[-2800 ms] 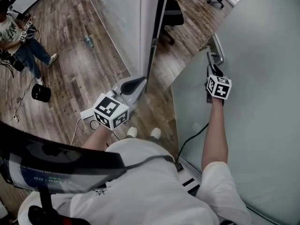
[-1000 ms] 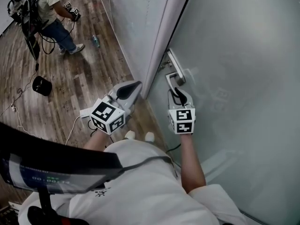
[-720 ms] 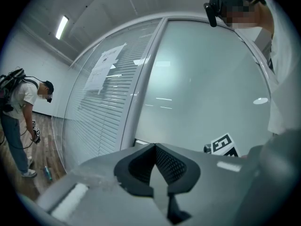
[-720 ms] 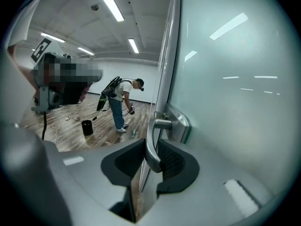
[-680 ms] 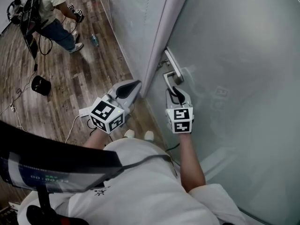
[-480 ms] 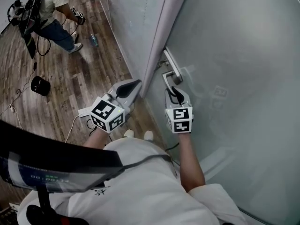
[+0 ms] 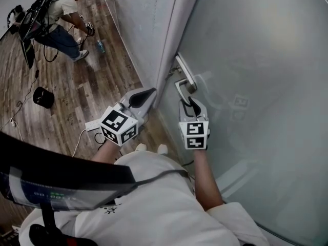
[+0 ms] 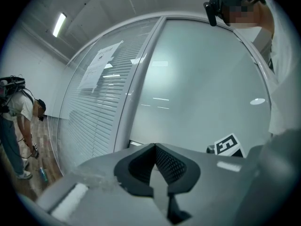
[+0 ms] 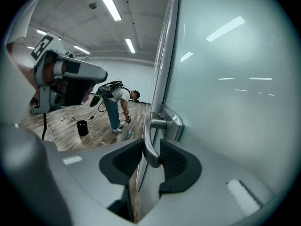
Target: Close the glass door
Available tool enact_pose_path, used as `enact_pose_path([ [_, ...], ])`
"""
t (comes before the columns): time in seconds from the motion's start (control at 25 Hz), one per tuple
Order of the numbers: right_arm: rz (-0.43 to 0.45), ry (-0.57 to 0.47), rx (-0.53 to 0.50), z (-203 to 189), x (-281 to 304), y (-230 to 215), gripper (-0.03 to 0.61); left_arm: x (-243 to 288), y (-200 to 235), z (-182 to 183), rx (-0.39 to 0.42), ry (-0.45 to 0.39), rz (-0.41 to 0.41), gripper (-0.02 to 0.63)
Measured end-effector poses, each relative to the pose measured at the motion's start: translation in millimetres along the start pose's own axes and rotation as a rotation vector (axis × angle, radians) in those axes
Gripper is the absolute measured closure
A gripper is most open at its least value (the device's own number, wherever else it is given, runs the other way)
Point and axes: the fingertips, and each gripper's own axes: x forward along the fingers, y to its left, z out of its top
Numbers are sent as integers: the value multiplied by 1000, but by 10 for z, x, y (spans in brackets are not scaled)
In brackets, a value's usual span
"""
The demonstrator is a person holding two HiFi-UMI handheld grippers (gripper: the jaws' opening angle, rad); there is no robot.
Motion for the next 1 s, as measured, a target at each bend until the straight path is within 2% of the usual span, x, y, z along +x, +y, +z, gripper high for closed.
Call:
enact_pose_path([
  [0.16,-32,-34,-15,110,-263,-33,449,-13,-78,37,3,-7,-14,611],
  [0.4,-45,-166,89,374,-689,-194,486,7,-173,79,1,-6,-37,611],
  [0.52,-21,-227,138,520,-834,-182,528,22,-242,107,9,-9,-51,611],
  [0.72,39,-297,226,730,-951,-79,555,36,-306,202,12,-24,-60,611],
  [1.0,82,-296,215,797,-898,62,569,-33,-318,288,12,-43,-49,611],
])
